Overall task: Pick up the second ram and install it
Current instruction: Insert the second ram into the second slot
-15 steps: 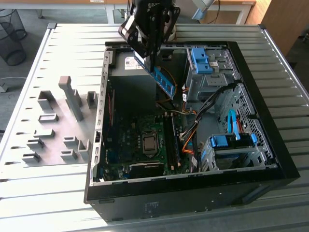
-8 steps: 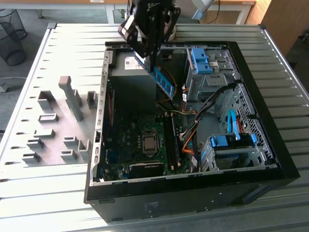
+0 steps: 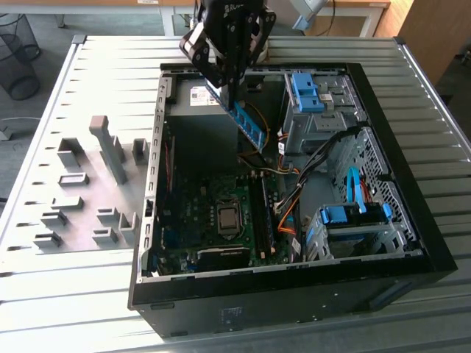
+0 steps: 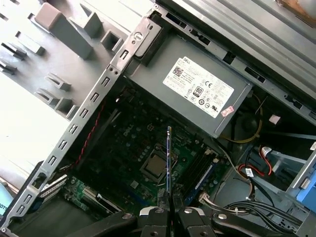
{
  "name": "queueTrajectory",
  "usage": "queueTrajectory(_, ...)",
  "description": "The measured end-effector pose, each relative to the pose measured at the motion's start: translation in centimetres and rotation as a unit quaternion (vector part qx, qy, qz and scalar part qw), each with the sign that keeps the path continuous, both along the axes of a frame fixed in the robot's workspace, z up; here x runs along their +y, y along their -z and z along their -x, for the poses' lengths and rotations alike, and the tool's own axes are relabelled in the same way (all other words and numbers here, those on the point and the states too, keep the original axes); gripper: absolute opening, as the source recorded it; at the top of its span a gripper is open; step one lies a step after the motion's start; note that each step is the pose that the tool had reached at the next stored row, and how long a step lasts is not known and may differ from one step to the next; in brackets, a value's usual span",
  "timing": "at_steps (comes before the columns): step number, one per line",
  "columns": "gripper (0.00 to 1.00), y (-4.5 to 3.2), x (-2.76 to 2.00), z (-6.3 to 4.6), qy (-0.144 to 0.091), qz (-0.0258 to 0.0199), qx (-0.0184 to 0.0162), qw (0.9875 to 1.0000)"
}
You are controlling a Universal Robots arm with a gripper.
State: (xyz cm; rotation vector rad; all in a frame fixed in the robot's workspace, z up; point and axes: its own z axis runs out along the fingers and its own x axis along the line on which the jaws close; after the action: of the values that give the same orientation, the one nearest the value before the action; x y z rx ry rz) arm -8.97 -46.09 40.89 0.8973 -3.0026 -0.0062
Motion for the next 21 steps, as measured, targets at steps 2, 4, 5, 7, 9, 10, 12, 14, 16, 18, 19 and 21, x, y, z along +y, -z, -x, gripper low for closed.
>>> queueTrajectory(2, 0.14, 0.0, 0.0, 0.0, 0.003, 0.0, 0.0, 1.0)
queueTrajectory(4, 0.14, 0.0, 0.0, 0.0, 0.007, 0.0, 0.0, 1.0)
queueTrajectory(5, 0.14, 0.0, 0.0, 0.0, 0.009, 0.0, 0.0, 1.0)
queueTrajectory(7, 0.14, 0.01, 0.0, 0.0, 0.012, 0.0, 0.0, 0.9999)
queueTrajectory(9, 0.14, 0.01, 0.0, 0.0, 0.015, 0.0, 0.0, 0.9999)
queueTrajectory(10, 0.14, 0.01, 0.0, 0.0, 0.017, 0.0, 0.0, 0.9999)
queueTrajectory(12, 0.14, 0.01, 0.0, 0.0, 0.02, 0.0, 0.0, 0.9998)
queueTrajectory(14, 0.14, 0.01, 0.0, 0.0, 0.024, 0.0, 0.0, 0.9997)
queueTrajectory(16, 0.14, 0.01, 0.0, 0.0, 0.027, 0.0, 0.0, 0.9996)
queueTrajectory(18, 0.14, 0.02, 0.0, 0.0, 0.03, 0.0, 0.0, 0.9995)
queueTrajectory(19, 0.14, 0.02, 0.0, 0.0, 0.032, 0.0, 0.0, 0.9995)
queueTrajectory(21, 0.14, 0.02, 0.0, 0.0, 0.035, 0.0, 0.0, 0.9994)
